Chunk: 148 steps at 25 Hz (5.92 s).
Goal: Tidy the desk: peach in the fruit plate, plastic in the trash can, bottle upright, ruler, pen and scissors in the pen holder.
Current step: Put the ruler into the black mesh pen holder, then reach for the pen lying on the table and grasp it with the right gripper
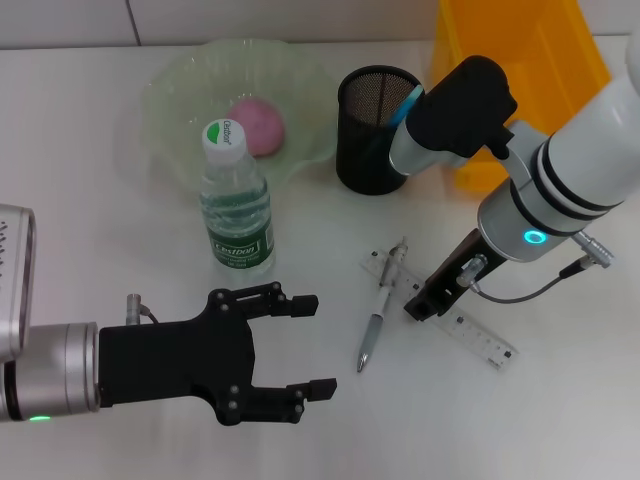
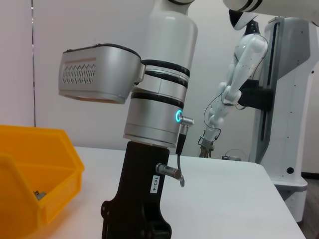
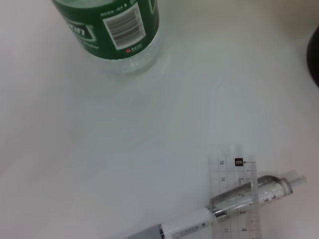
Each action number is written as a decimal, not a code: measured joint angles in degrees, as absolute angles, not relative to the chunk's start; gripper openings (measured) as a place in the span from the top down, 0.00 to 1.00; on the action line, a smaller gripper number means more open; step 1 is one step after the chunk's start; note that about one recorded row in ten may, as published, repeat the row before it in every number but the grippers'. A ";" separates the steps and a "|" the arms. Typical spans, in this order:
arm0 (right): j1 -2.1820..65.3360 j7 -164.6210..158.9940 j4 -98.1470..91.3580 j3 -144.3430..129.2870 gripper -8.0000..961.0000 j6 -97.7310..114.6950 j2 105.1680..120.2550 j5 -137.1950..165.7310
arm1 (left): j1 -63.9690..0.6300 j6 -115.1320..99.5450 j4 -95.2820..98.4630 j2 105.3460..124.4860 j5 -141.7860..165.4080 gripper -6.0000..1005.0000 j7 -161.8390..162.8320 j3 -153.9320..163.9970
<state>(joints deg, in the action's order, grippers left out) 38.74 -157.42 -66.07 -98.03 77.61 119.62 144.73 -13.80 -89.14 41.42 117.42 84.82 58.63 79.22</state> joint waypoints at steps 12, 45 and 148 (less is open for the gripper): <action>33.26 -156.26 -82.96 -84.53 0.60 82.84 119.47 144.09 | -13.75 -89.29 41.58 117.48 84.81 0.19 58.62 79.18; 39.83 -27.67 -12.38 -70.72 0.60 71.36 119.88 41.28 | -15.01 -88.97 41.04 117.95 84.81 0.19 58.64 79.52; 10.03 -82.61 -61.39 -60.53 0.13 94.73 119.18 81.61 | -14.49 -90.77 40.56 118.29 84.52 0.21 58.63 79.09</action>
<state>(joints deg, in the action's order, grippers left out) 10.03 -82.61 -61.39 -60.53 94.73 119.18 81.61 -14.49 -90.77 40.56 118.29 84.52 58.63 79.09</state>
